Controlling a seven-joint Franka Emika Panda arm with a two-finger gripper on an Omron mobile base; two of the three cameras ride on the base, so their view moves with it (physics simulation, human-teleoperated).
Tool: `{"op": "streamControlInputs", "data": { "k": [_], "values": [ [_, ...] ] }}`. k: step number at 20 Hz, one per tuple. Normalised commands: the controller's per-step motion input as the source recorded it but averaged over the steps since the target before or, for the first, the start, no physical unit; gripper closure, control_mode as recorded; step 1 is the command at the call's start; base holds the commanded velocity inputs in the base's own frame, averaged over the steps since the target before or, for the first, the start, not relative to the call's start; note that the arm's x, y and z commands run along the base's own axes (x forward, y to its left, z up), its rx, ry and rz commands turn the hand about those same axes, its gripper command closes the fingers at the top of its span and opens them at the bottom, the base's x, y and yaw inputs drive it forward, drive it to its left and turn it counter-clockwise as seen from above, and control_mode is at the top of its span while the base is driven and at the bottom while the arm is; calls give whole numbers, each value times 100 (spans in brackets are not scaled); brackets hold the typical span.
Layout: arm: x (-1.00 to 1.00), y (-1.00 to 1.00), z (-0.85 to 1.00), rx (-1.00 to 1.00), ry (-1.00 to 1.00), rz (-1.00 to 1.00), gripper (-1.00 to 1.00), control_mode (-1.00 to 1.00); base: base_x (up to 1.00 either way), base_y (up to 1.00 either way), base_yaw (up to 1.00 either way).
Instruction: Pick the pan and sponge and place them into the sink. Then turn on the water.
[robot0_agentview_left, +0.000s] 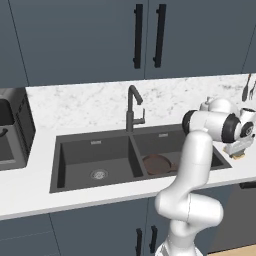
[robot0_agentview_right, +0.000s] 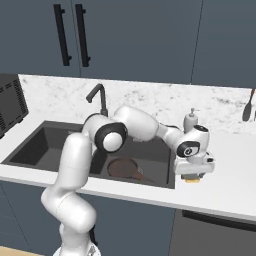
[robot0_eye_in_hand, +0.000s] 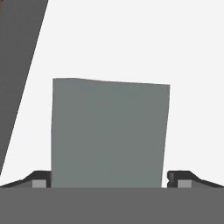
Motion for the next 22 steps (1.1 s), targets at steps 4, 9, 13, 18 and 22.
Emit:
{"op": "streamControlInputs", "data": {
  "k": [4,9,13,18,22],
  "values": [
    [-86,5,-57,0,-4,0,-100,-100,0,0,0],
    [-9,16,-40,0,0,0,100,-100,0,0,0],
    [0,15,-23,-5,0,0,100,-100,0,0,0],
    [0,9,-3,-4,0,0,100,-100,0,0,0],
    [-4,53,21,0,1,1,100,-100,0,0,0]
  ]
}}
